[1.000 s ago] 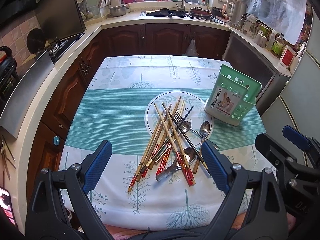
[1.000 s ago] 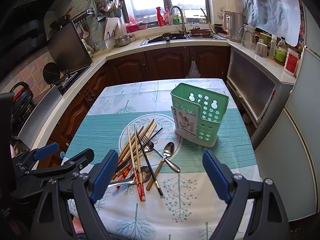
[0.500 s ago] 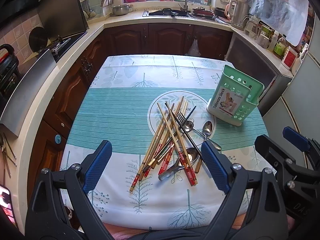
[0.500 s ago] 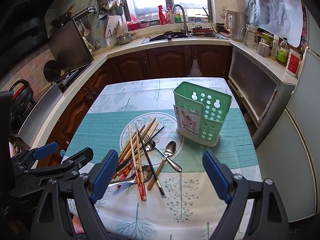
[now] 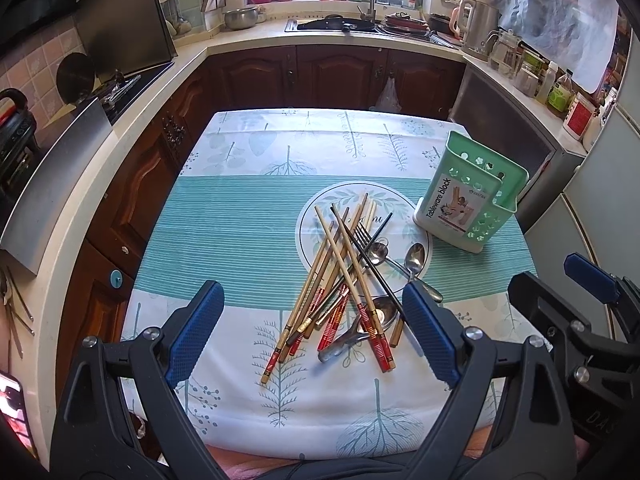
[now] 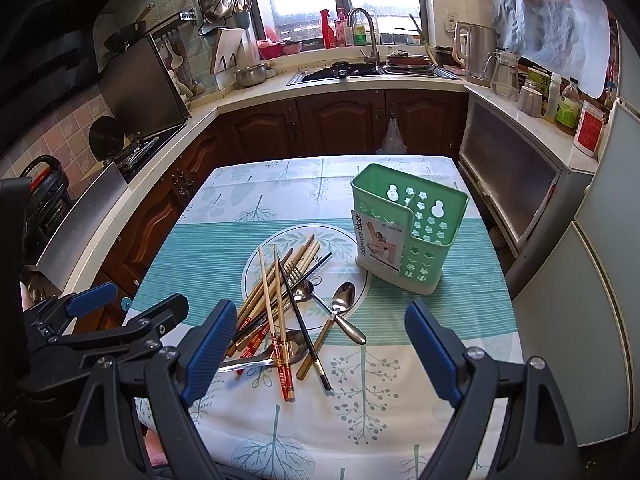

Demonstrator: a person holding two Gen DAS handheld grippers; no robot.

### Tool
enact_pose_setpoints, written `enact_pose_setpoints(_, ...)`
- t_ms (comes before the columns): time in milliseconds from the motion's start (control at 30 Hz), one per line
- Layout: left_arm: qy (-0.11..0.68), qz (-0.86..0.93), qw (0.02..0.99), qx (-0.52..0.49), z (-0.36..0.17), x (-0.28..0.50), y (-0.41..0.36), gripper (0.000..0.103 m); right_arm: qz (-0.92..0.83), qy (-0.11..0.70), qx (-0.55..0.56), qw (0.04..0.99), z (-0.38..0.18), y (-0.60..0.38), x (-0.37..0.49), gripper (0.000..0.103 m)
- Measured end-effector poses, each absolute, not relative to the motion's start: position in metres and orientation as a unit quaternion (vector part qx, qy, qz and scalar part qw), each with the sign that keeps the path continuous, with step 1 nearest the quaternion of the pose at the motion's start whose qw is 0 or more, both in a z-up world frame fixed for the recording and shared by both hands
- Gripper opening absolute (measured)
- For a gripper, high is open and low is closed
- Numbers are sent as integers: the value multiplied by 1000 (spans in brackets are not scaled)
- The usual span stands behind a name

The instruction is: Organize utensils

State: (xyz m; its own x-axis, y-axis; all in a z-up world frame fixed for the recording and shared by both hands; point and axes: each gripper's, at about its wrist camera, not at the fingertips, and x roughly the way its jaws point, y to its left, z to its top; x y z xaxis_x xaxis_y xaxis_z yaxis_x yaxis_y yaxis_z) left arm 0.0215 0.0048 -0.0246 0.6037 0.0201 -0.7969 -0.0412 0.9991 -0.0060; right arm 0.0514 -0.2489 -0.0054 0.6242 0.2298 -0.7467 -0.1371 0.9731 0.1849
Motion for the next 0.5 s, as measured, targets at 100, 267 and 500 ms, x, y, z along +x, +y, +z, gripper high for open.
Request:
enact_pose_setpoints(100, 443, 12, 896, -10, -22, 24, 4, 90, 104, 421, 57, 899, -4, -248, 51, 87)
enact_pose_setpoints(267, 438, 0, 899, 0, -14, 31, 5, 89, 104, 415, 50, 902, 1, -248, 52, 87)
enact_pose_setpoints(500, 424, -19, 905, 11, -3, 35, 5, 87, 100, 407, 41, 907, 8, -251, 58, 87)
